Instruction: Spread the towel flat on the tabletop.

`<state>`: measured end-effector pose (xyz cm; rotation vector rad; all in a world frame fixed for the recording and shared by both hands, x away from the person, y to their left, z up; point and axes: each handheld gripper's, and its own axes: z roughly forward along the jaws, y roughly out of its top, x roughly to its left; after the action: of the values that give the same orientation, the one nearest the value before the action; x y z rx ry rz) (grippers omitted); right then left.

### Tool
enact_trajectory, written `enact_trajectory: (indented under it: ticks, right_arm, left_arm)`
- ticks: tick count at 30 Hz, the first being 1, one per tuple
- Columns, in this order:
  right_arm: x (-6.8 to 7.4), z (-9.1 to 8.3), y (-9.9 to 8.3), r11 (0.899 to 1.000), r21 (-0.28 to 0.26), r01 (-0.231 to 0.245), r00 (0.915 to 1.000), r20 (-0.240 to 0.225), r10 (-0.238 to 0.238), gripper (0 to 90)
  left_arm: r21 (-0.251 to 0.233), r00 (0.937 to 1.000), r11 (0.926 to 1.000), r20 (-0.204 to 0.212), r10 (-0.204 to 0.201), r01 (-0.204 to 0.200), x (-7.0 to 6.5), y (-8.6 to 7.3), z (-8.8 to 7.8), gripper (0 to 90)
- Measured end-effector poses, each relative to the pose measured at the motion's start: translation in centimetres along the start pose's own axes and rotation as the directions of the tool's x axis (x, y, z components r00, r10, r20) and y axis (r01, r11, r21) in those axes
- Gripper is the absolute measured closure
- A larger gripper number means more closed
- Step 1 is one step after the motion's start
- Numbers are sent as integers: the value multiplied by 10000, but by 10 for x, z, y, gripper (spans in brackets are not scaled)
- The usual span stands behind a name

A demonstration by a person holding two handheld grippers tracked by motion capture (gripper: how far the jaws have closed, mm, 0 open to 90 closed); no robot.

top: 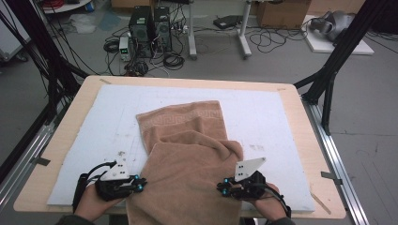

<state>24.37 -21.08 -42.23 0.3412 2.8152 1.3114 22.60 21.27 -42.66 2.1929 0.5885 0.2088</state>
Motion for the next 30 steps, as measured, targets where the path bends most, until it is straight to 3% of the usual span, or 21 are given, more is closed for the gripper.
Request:
enact_trajectory:
  ticks: [3,7,10,13,15,16,18,21,26,29,30]
  right_arm:
    - [-1,-11,8,9996,-214,191,9971,741,-175,718]
    - [-23,-12,8,9999,171,-2,9907,1364,-21,678]
    - [-40,-3,0,9982,493,-344,9882,1507,266,650]
    - [-50,6,-10,9953,720,-644,9880,1450,534,666]
    - [-52,9,-15,9949,396,-926,9886,1228,871,744]
    - [-52,9,-16,9951,295,-945,9892,1149,906,806]
    - [-50,9,-17,9952,275,-935,9910,991,904,847]
    - [-43,9,-16,9957,388,-843,9937,779,811,856]
    - [-25,9,-15,9976,467,-508,9981,380,491,858]
    - [-11,11,-12,9987,447,-246,9997,77,242,859]
    - [-7,11,-11,9990,435,-86,9999,-66,89,858]
  left_arm:
    - [-466,9998,9989,-184,-63,54,5,8,-6,691]
    - [-857,9982,9962,-560,-214,165,20,23,7,646]
    - [-524,9973,9982,-650,-332,298,31,29,27,637]
    - [446,9986,9985,-441,-287,307,36,28,48,646]
    - [355,9990,9994,-442,-3,19,33,25,52,701]
    - [356,9992,9994,-399,-18,32,32,25,52,790]
    - [339,9991,9994,-420,-22,36,29,23,49,842]
    - [227,9985,9996,-506,202,-190,21,16,39,852]
    - [-66,9982,9998,-576,175,-179,5,1,15,856]
    - [-201,9992,9996,-348,194,-201,-6,-5,-1,856]
    - [-285,9999,9995,-77,149,-151,-9,-7,-6,855]
